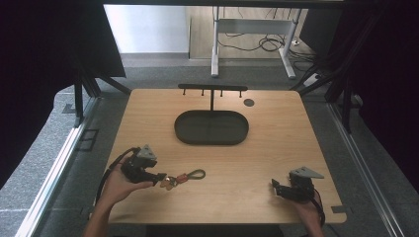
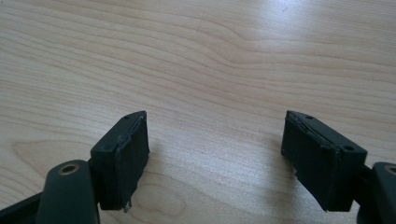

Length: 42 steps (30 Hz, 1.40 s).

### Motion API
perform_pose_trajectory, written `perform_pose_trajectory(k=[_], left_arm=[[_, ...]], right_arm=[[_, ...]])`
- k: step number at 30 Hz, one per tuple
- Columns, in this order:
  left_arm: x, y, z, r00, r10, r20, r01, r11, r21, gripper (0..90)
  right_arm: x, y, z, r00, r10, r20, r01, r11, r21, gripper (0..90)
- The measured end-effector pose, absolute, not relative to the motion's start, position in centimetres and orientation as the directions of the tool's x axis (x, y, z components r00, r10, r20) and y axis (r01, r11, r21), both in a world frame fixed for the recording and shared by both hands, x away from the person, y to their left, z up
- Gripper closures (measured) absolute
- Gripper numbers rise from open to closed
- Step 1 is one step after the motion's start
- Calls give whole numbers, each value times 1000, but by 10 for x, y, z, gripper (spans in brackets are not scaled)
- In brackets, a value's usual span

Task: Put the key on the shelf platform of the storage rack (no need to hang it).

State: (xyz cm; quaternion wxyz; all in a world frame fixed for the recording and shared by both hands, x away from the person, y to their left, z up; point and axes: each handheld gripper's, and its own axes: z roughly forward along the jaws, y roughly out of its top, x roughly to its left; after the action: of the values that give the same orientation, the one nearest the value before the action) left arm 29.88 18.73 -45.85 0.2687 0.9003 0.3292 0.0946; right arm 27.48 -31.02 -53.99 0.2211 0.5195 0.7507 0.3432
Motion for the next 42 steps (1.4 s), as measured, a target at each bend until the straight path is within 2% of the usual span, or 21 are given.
perform_pose_trajectory(k=[15, 21, 29, 42], left_arm=[[316, 139, -472, 824, 566, -9, 504, -727, 465, 425], [319, 124, -481, 849, 528, 20, 474, -778, 413, 434], [324, 115, -492, 860, 509, 35, 466, -811, 354, 444], [332, 108, -506, 865, 501, 29, 466, -823, 324, 451]], right_arm=[[275, -310, -540, -379, 925, 24, 625, 236, 744, 243], [275, -310, -540, -375, 927, 20, 625, 237, 744, 245], [275, -309, -540, -373, 928, 14, 624, 240, 743, 245], [275, -309, -540, -376, 927, 11, 624, 244, 742, 242]])
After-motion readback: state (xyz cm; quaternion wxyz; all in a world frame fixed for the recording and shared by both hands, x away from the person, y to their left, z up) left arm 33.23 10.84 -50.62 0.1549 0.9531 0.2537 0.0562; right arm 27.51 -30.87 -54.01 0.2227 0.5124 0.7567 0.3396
